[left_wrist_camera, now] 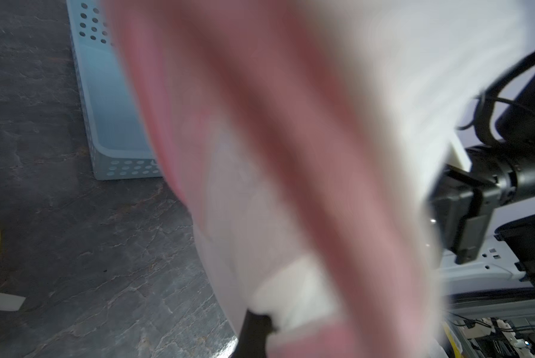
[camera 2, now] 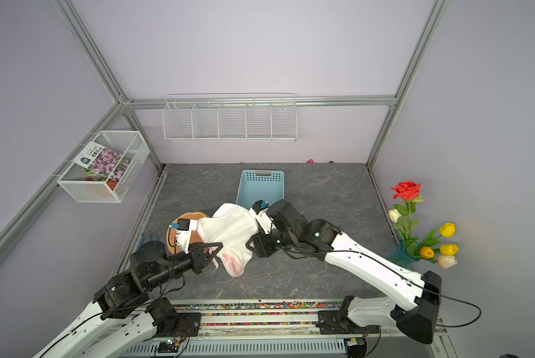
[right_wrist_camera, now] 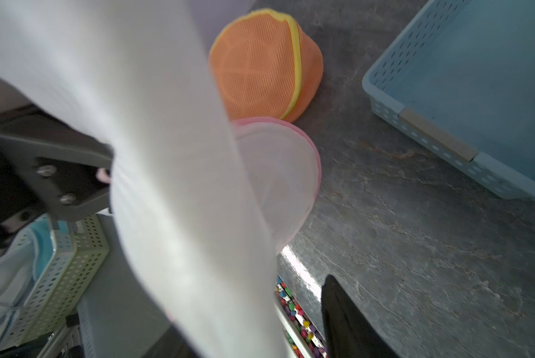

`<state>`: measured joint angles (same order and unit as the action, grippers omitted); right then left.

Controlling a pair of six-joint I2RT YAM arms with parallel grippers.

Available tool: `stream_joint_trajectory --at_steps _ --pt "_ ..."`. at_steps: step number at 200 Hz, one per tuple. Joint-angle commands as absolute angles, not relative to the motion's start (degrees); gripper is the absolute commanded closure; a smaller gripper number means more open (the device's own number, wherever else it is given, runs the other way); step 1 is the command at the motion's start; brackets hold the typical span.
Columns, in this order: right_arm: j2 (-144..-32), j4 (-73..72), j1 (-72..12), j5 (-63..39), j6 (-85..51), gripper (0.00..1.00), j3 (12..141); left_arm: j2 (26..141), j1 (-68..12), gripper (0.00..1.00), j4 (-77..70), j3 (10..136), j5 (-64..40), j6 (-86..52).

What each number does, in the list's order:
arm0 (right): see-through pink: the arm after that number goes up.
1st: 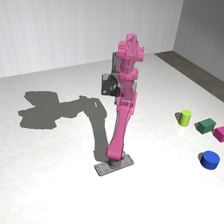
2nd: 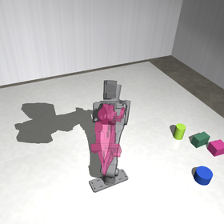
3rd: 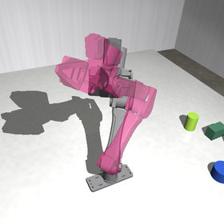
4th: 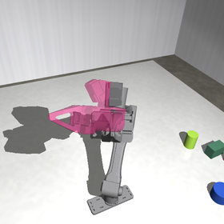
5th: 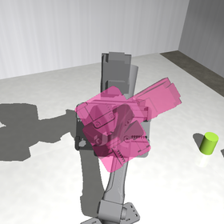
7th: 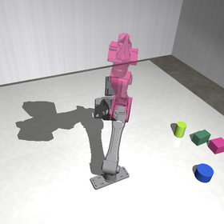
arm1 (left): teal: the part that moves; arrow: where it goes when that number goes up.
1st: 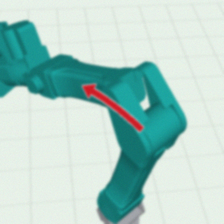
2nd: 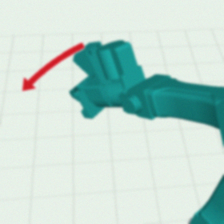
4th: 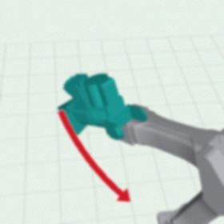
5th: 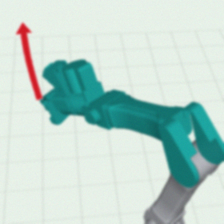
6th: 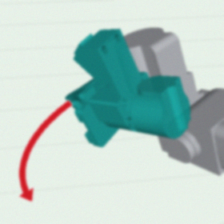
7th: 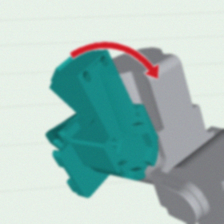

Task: Turn the laundry bag inside out
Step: Turn over the laundry bag.

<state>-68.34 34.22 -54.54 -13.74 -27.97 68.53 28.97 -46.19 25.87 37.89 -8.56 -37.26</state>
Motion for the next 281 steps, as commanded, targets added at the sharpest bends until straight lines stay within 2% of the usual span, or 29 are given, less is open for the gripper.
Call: stream_joint_trajectory --at_steps 1,37,75,94,128,147,162,182,210,245,281 --pt "-64.7 20.4 -56.2 -19.8 -34.5 0.48 63.8 29.0 -46.3 1.0 25.1 39.0 -3.1 -37.3" --pt "-65.6 14.3 -62.4 -22.3 -35.8 0.48 63.0 31.0 -46.4 1.0 25.4 39.0 1.8 -40.3" --pt "-69.9 8.4 -63.3 -25.4 -38.4 0.47 61.7 33.0 -46.4 1.0 25.1 39.3 2.3 -42.8" --pt "-66.5 12.6 -63.6 -17.0 -37.3 0.45 62.2 33.9 -46.3 1.0 26.9 40.1 2.4 -43.2" --pt "-52.8 25.5 -63.6 3.3 -35.2 0.4 63.0 34.2 -46.3 1.0 29.2 41.7 2.3 -43.0" --pt "-48.7 30.2 -63.2 4.5 -35.2 0.43 63.3 34.5 -46.3 1.0 28.9 41.8 1.8 -42.6" --pt "-50.8 29.6 -63.2 -1.5 -35.3 0.46 63.0 34.5 -46.3 1.0 27.9 41.3 2.3 -42.9" --pt "-56.3 22.0 -64.4 -7.1 -37.4 0.56 59.6 34.2 -46.4 1.0 25.5 40.5 2.3 -43.6" --pt "-65.6 25.1 -69.3 2.1 -31.8 0.56 64.6 35.0 -46.3 1.0 25.5 40.9 3.2 -44.8" --pt "-73.3 32.4 -69.9 5.4 -26.4 0.57 72.8 35.4 -46.3 1.0 27.9 41.7 4.0 -45.7" --pt "-77.5 32.9 -69.9 5.7 -25.5 0.57 73.6 34.5 -46.4 1.0 28.3 41.8 4.4 -46.1"
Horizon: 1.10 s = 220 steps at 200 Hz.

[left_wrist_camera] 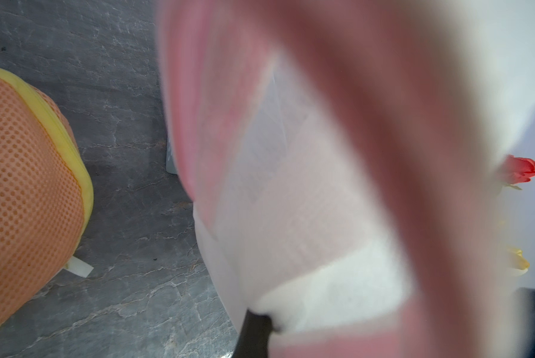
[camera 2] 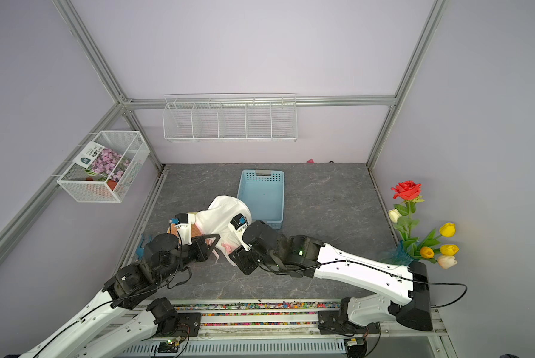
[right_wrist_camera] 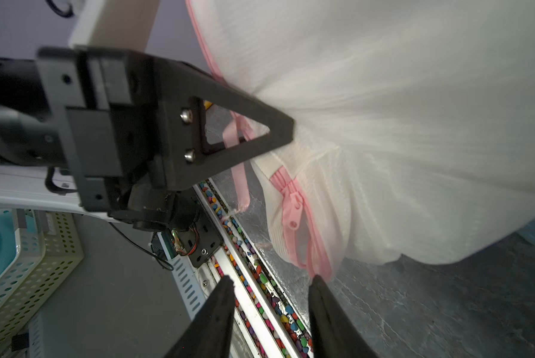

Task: Turn the laundry bag inside out
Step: Turn over the laundry bag.

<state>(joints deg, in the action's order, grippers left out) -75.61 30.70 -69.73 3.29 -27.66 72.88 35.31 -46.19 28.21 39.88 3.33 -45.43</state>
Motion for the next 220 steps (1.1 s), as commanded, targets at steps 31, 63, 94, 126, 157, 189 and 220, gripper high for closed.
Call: stream_joint_trajectory --at_steps 31,63,94,126,157,189,220 --pt "-77.8 27.2 -69.9 2.1 -23.9 0.53 71.6 34.3 -46.3 1.0 27.7 41.5 4.2 -46.4" --pt "-79.2 24.5 -68.2 -2.3 -26.0 0.53 70.7 34.3 -46.4 1.0 27.2 41.3 4.1 -46.5" --pt "-81.0 25.0 -65.4 -4.0 -28.1 0.52 69.7 33.7 -46.3 1.0 26.8 41.2 3.9 -46.7" --pt "-82.1 23.9 -64.3 -6.2 -28.7 0.47 69.6 33.4 -46.3 1.0 26.1 40.7 3.3 -47.2" --pt "-82.0 20.3 -62.7 -9.3 -30.4 0.47 68.0 33.2 -46.4 1.0 25.7 40.5 3.2 -47.5" --pt "-82.5 18.5 -62.2 -11.6 -31.3 0.48 67.9 33.1 -46.3 1.0 25.3 40.2 3.0 -47.5" --pt "-82.8 15.6 -61.4 -14.5 -33.0 0.52 67.0 32.7 -46.4 1.0 25.0 40.0 3.2 -47.6"
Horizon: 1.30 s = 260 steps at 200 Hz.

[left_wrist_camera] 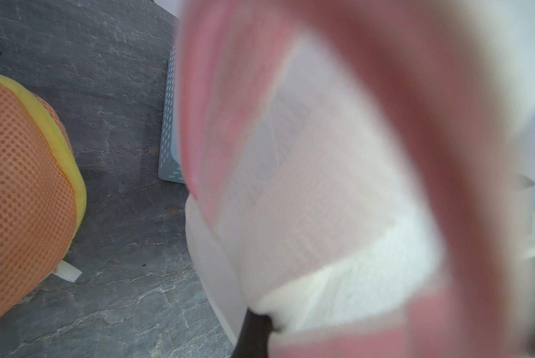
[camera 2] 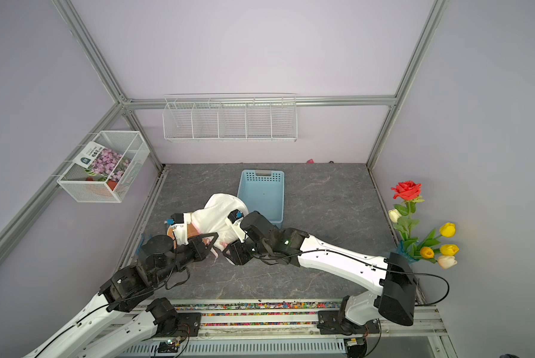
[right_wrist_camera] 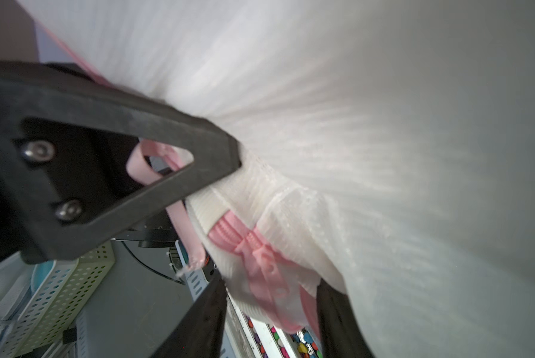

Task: Turn the laundry bag inside out
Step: Turn over the laundry bag.

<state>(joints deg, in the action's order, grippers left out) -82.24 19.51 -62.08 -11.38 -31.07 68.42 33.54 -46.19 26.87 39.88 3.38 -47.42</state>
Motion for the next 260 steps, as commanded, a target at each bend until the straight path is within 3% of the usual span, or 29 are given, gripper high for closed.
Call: stream_joint_trajectory --at_steps 1,260 --pt "-82.9 15.6 -61.3 -14.5 -33.0 0.52 67.0 32.7 -46.3 1.0 25.0 40.0 3.2 -47.6" --pt "-78.4 10.2 -58.9 -15.5 -36.3 0.86 61.5 30.5 -46.4 1.0 25.3 38.4 5.5 -49.0"
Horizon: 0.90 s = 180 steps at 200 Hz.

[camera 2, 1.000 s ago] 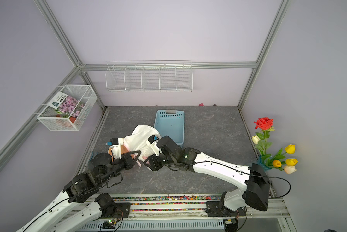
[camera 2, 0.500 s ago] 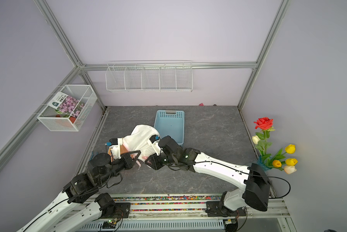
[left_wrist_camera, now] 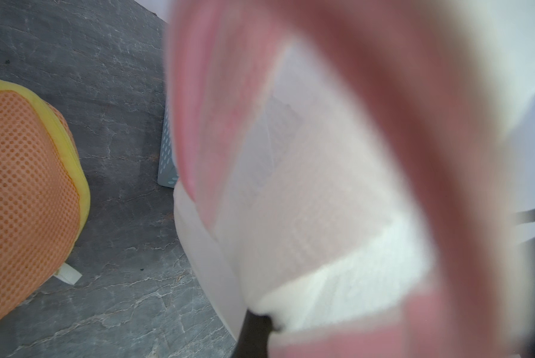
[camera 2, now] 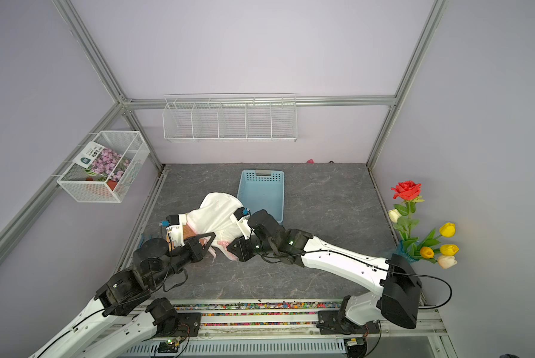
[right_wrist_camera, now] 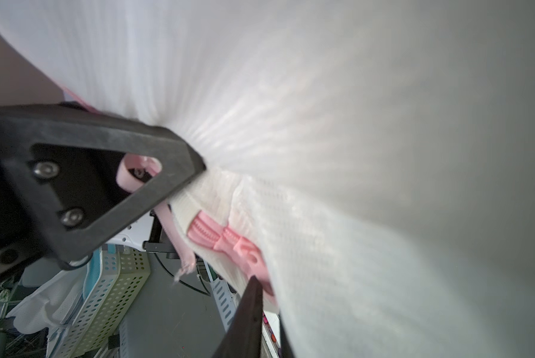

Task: Turn the laundry bag inside out
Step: Turn over the laundry bag.

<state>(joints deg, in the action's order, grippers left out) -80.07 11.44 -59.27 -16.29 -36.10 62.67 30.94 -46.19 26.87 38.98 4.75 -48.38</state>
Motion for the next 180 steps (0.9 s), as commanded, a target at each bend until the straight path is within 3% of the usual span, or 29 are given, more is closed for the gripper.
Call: stream_joint_trajectory --at_steps 1,43,61,75,87,131,180 --pt "-78.3 10.1 -58.9 -15.5 -36.2 0.87 61.5 30.5 -46.3 1.0 25.3 38.4 5.4 -49.0" --pt "-77.4 7.7 -58.9 -16.4 -36.5 0.89 60.4 30.3 -46.3 1.0 24.6 38.0 5.3 -49.3" --pt "-76.8 3.6 -58.5 -18.3 -38.4 0.77 58.3 29.9 -46.3 1.0 23.9 37.8 5.3 -49.7" --pt "-76.3 -0.7 -57.7 -20.1 -41.2 0.6 56.1 29.6 -46.3 1.0 23.6 37.6 5.3 -50.3" --pt "-75.7 -5.1 -56.7 -21.2 -44.4 0.55 53.6 28.9 -46.3 1.0 23.1 37.2 5.4 -50.7" --pt "-73.7 -22.8 -55.0 -23.8 -54.2 0.55 45.6 23.8 -46.3 1.0 18.9 33.3 6.6 -53.3" --pt "-75.5 -33.0 -55.0 -25.5 -60.4 0.58 43.7 20.6 -46.3 1.0 16.4 30.5 7.7 -55.2"
